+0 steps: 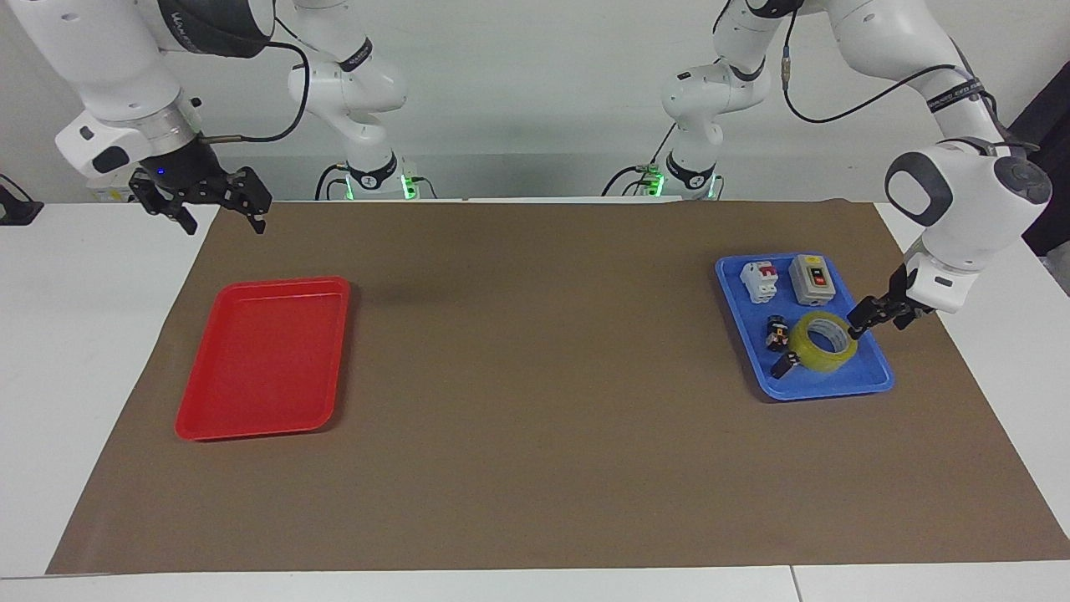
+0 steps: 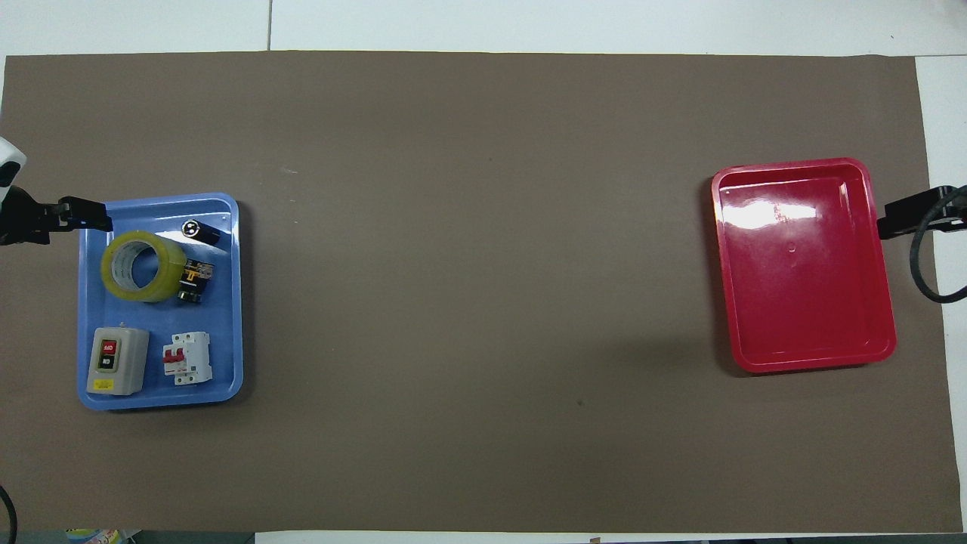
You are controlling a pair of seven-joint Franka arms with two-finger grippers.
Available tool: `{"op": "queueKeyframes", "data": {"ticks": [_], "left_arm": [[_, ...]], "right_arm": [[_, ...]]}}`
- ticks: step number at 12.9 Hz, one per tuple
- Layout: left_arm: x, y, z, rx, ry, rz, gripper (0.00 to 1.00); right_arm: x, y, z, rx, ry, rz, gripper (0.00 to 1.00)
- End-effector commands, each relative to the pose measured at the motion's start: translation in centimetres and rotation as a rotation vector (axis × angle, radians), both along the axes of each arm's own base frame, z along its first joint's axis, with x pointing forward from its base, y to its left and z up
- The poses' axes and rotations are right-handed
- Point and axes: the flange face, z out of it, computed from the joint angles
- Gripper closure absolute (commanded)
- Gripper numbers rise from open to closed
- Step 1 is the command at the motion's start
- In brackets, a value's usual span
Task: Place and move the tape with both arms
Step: 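Reach the left gripper into the blue tray and grasp the yellow tape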
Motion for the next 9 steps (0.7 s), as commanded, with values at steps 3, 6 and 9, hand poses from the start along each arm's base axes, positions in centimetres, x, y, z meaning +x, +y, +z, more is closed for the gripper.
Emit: {"op": "queueKeyframes", "data": {"ticks": [3, 6, 9], "left_arm": [[-3.6, 0.4, -5.2, -0.012, -0.022, 0.026, 0.0], [-4.1, 0.2, -7.0, -0.011, -0.026, 0.029, 0.03], [-4.9, 0.0, -8.0, -0.014, -0.011, 0.031, 0.62]], "right_arm": [[0.3, -0.2, 0.1, -0.006, -0.005, 0.019, 0.0], [0.3, -0.2, 0.0, -0.006, -0.004, 0.019, 0.0], [0.2, -0.4, 0.0, 0.004, 0.002, 0.018, 0.0]]}}
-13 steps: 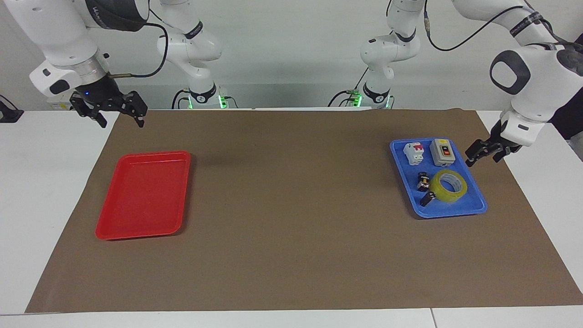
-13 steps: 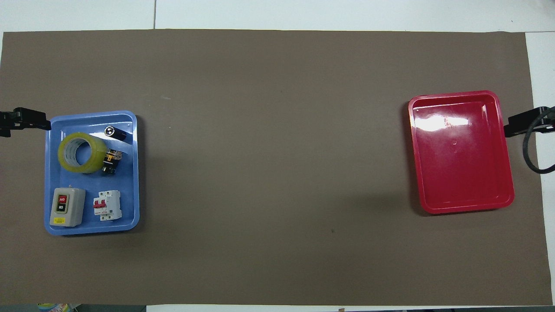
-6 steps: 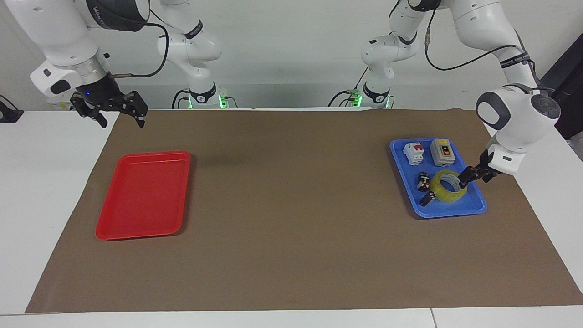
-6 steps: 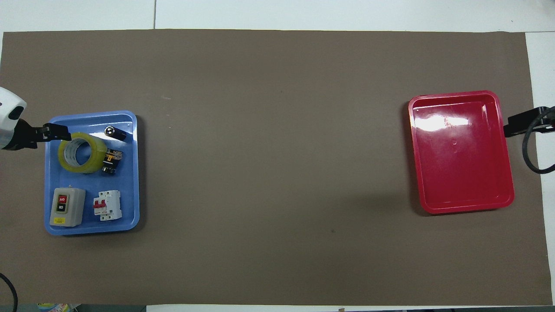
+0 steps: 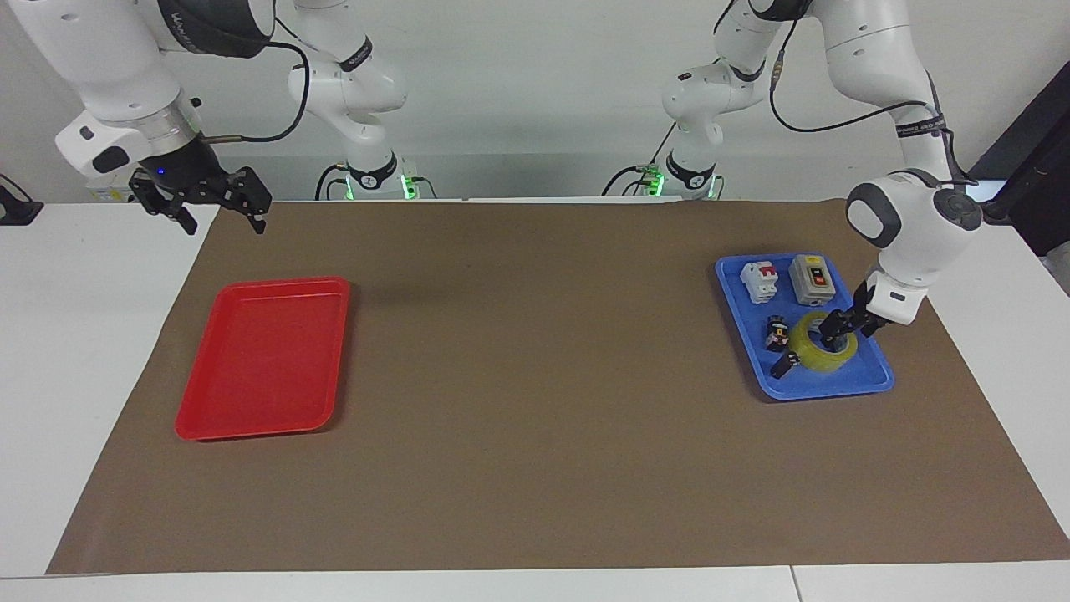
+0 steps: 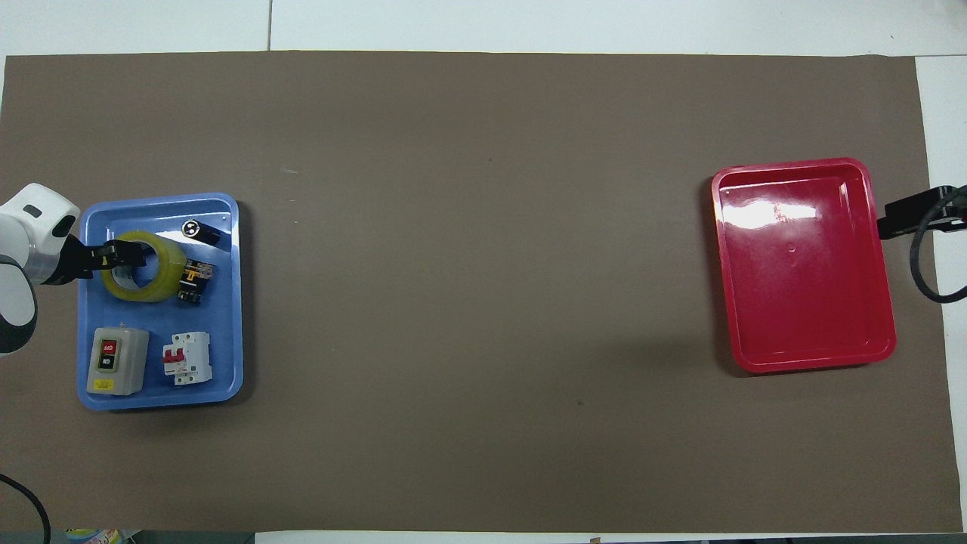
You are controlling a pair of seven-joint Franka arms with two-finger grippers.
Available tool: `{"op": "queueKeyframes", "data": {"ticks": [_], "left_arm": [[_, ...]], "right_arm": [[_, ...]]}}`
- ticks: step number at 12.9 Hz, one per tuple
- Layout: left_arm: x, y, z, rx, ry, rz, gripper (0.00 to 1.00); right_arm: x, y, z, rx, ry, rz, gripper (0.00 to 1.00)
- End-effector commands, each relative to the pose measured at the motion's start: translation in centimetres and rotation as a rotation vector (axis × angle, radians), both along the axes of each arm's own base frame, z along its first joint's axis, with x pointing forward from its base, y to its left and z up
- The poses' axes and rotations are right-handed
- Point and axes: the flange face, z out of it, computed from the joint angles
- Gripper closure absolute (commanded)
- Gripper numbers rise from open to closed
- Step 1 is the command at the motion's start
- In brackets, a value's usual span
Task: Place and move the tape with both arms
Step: 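Reach the left gripper into the blue tray and grasp the yellow tape, then carry the yellow tape with the left gripper to the table center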
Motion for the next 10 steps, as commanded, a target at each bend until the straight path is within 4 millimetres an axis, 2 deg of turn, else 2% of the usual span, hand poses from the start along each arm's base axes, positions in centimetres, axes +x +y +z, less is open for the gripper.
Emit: {"op": "queueKeyframes", "data": {"ticks": [1, 5, 7, 10], "left_arm": [[-1.5, -0.2, -0.5, -0.016, -0.005, 0.014, 0.98], [-1.8, 0.2, 0.0, -0.023, 0.025, 0.01, 1.0], [-1.7, 1.9, 4.0, -0.018, 0.016, 0.019, 1.0], [-1.7, 1.6, 11.3, -0.027, 0.052, 0.012, 1.0]], "right_arm": [[0.2, -0.5, 0.0, 0.006, 0.002, 0.017, 0.0], [-0.3, -0.8, 0.4, 0.007, 0.006, 0.012, 0.0], [-0.5, -1.2, 0.3, 0.009, 0.021, 0.005, 0.0], [-0.4, -1.0, 0.3, 0.008, 0.02, 0.007, 0.0]]}}
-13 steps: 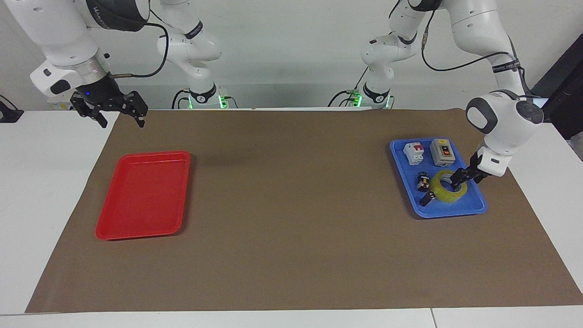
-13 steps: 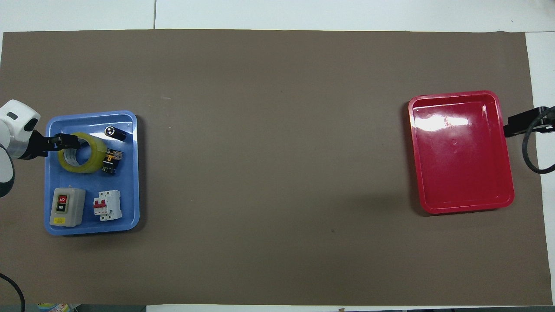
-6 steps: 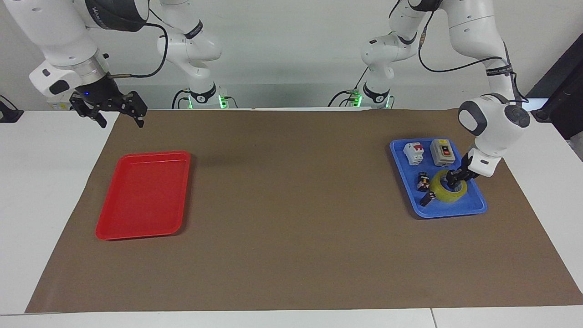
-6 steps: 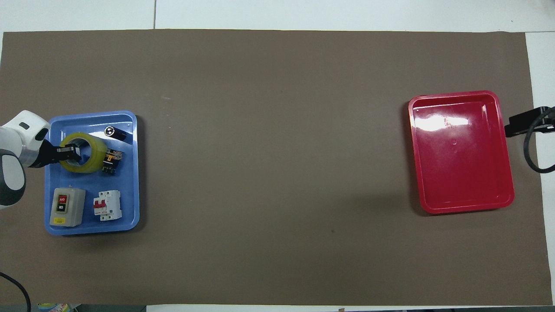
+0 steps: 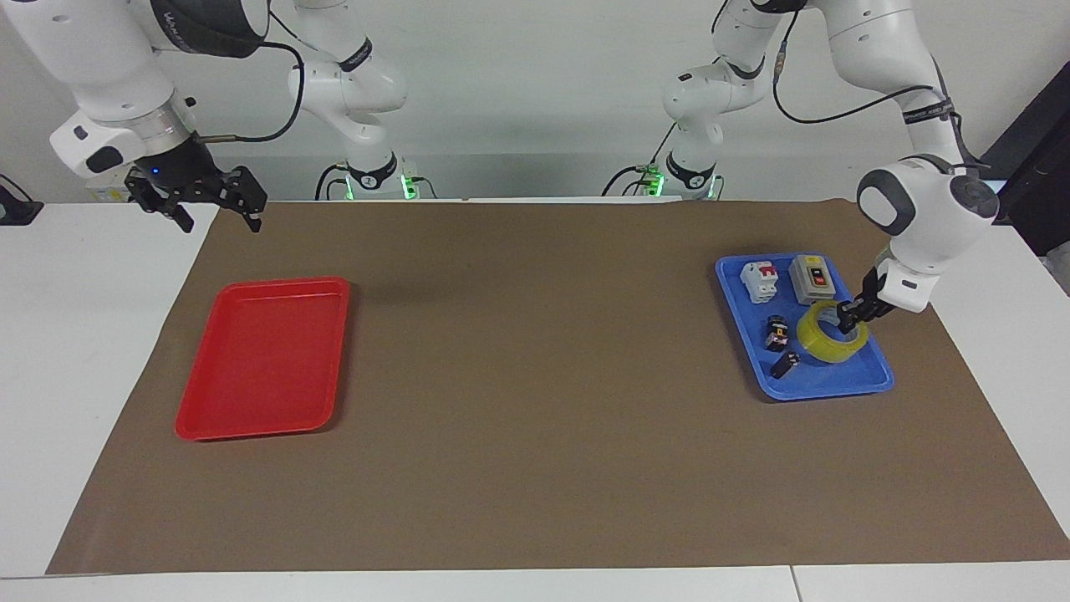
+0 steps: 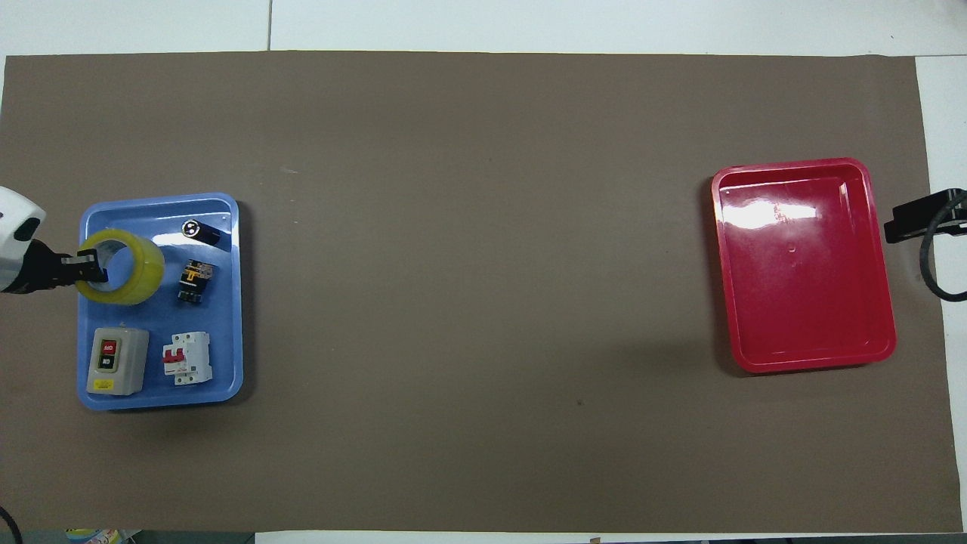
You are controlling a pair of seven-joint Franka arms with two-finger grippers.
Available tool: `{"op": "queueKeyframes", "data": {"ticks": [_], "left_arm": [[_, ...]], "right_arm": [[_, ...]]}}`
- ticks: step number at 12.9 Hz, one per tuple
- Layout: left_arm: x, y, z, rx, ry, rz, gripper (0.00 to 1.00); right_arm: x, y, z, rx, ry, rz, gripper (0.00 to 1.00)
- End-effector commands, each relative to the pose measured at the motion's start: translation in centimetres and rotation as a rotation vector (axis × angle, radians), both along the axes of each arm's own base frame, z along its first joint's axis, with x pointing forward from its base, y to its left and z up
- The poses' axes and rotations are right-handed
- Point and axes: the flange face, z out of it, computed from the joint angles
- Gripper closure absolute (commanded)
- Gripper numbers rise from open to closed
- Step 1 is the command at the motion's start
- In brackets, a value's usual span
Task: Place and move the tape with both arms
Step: 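Carry the yellow tape with the left gripper to the table center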
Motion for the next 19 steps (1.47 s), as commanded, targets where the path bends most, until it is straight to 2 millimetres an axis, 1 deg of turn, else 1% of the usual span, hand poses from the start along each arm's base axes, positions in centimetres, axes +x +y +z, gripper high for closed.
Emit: {"op": "queueKeyframes", "data": {"ticks": [1, 2, 3, 4, 6, 8, 9, 11, 12, 13, 14, 15, 16, 17, 18, 19], "left_arm": [[-1.3, -1.5, 6.9, -0.007, -0.021, -0.026, 1.0], [-1.5, -3.6, 7.6, -0.005, -0.032, -0.042, 1.0], [-1.3, -6.2, 7.9, -0.002, -0.033, -0.044, 1.0], [-0.8, -9.6, 7.8, 0.012, -0.036, -0.026, 1.0], [-1.1, -16.9, 6.8, 0.027, -0.017, 0.013, 1.0], [-1.9, -24.9, 5.1, 0.05, -0.023, 0.018, 1.0], [-2.4, -29.0, 3.6, 0.061, -0.023, 0.002, 1.0], [-3.8, -36.8, 1.1, 0.046, -0.056, 0.0, 1.0], [-4.6, -40.0, 0.1, 0.034, -0.074, -0.009, 1.0], [-5.3, -42.7, -0.7, 0.02, -0.089, -0.026, 1.0], [-6.2, -45.0, -1.2, 0.006, -0.105, -0.055, 1.0], [-7.2, -47.0, -1.7, -0.004, -0.114, -0.076, 1.0], [-7.6, -48.3, -1.4, -0.016, -0.126, -0.069, 1.0], [-7.8, -49.3, -1.8, -0.019, -0.126, -0.067, 1.0], [-8.2, -51.2, -2.5, -0.017, -0.119, -0.092, 1.0], [-7.9, -52.4, -3.1, -0.013, -0.112, -0.086, 1.0]], "right_arm": [[-0.2, -0.3, 0.4, 0.007, 0.006, 0.023, 0.0], [-0.2, -0.2, 0.4, 0.009, 0.006, 0.023, 0.0], [-0.2, -0.3, 0.3, 0.009, 0.007, 0.018, 0.0], [-0.2, -0.2, 0.4, 0.009, 0.004, 0.017, 0.0], [-0.3, -0.1, 0.0, 0.01, 0.012, 0.018, 0.0], [-0.4, -0.1, -0.1, 0.01, 0.016, 0.02, 0.0], [-0.4, 0.0, -0.1, 0.01, 0.018, 0.021, 0.0], [-0.2, 1.4, -0.1, 0.011, 0.013, 0.041, 0.0], [-0.1, 1.4, 0.1, 0.01, 0.006, 0.046, 0.0], [-0.3, 1.4, 0.0, 0.011, 0.018, 0.046, 0.0], [-0.4, 0.8, 0.0, 0.011, 0.016, 0.035, 0.0], [-0.4, 0.6, 0.0, 0.011, 0.016, 0.032, 0.0], [-0.4, 0.4, 0.0, 0.011, 0.016, 0.027, 0.0], [-0.4, 0.5, 0.0, 0.011, 0.016, 0.03, 0.0], [-0.4, 0.9, 0.1, 0.011, 0.015, 0.036, 0.0], [-0.4, 1.0, 0.0, 0.012, 0.019, 0.039, 0.0]]}}
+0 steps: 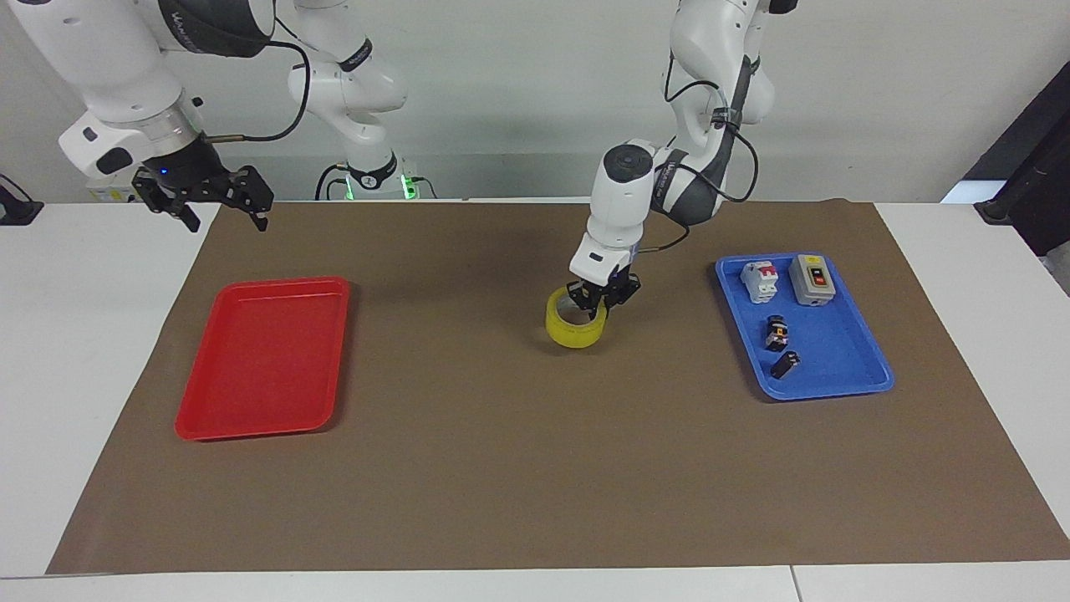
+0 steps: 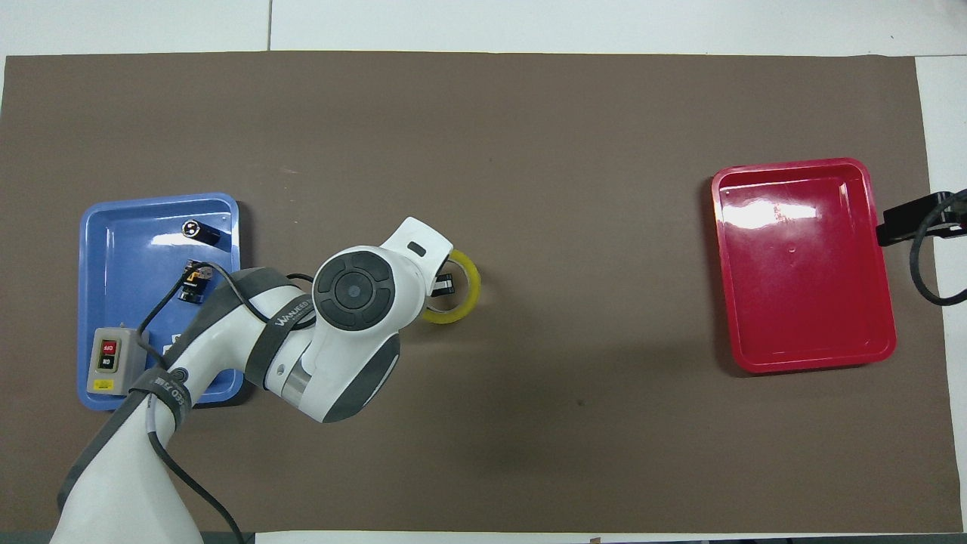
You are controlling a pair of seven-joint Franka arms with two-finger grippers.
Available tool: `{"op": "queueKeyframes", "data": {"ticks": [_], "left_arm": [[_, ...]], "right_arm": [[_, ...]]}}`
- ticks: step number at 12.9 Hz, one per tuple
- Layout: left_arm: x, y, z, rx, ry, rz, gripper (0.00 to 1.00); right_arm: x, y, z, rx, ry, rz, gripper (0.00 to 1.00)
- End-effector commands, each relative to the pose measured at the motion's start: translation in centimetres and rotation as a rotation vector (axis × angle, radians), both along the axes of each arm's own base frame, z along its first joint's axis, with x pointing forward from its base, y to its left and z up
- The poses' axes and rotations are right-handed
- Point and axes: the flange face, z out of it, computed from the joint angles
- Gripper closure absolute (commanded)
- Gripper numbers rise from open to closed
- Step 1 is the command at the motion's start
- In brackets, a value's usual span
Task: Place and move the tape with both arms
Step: 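Carry the yellow tape with the left gripper to the table center, then release the tape with the left gripper while the right gripper reaches forward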
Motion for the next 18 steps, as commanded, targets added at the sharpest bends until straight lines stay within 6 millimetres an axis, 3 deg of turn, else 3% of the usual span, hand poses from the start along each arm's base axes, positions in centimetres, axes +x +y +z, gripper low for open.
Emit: {"op": "queueKeyframes", "data": {"ticks": [1, 2, 5, 6, 7, 8, 10, 12, 13, 14, 15, 18], "left_arm": [[1.6, -3.2, -1.4, 0.014, -0.016, 0.02, 1.0], [1.3, -4.7, -2.6, 0.02, -0.008, 0.008, 1.0], [0.9, -4.8, -3.6, 0.026, 0.009, 0.008, 0.98], [0.9, -4.7, -3.6, 0.03, 0.014, 0.01, 0.49], [1.2, -4.3, -3.1, 0.026, 0.01, 0.013, 0.18], [1.5, -3.7, -2.0, 0.021, 0.002, 0.019, 0.0], [1.7, -0.5, 2.5, 0.037, 0.013, 0.06, 0.0], [3.1, 5.1, 6.3, 0.076, 0.05, 0.041, 0.0], [4.0, 7.9, 8.0, 0.079, 0.051, -0.004, 0.0], [4.5, 10.5, 9.6, 0.082, 0.056, -0.011, 0.0], [5.1, 13.2, 10.8, 0.085, 0.06, -0.005, 0.0], [6.1, 21.8, 14.6, 0.047, 0.071, -0.028, 0.0]], "right_arm": [[-0.4, 0.3, 0.0, 0.01, 0.016, 0.029, 0.0], [-0.4, 0.3, 0.1, 0.01, 0.01, 0.027, 0.0], [0.0, 0.7, -0.1, 0.009, -0.021, 0.034, 0.0], [0.3, 0.9, -0.4, 0.015, -0.051, 0.036, 0.0], [0.7, 2.0, -1.0, 0.045, -0.108, 0.045, 0.0], [0.4, 2.5, -2.4, 0.102, -0.146, 0.013, 0.0], [-0.6, 2.8, -3.8, 0.132, -0.151, -0.103, 0.0], [-1.5, 2.3, -3.6, 0.133, -0.095, -0.113, 0.0], [-1.8, 3.0, -3.8, 0.134, -0.08, -0.1, 0.0], [-0.9, 5.4, -4.0, 0.134, -0.161, -0.065, 0.0], [-0.6, 9.1, -5.3, 0.139, -0.188, -0.031, 0.0], [2.3, 16.9, -12.5, 0.111, -0.165, -0.062, 0.0]]}}
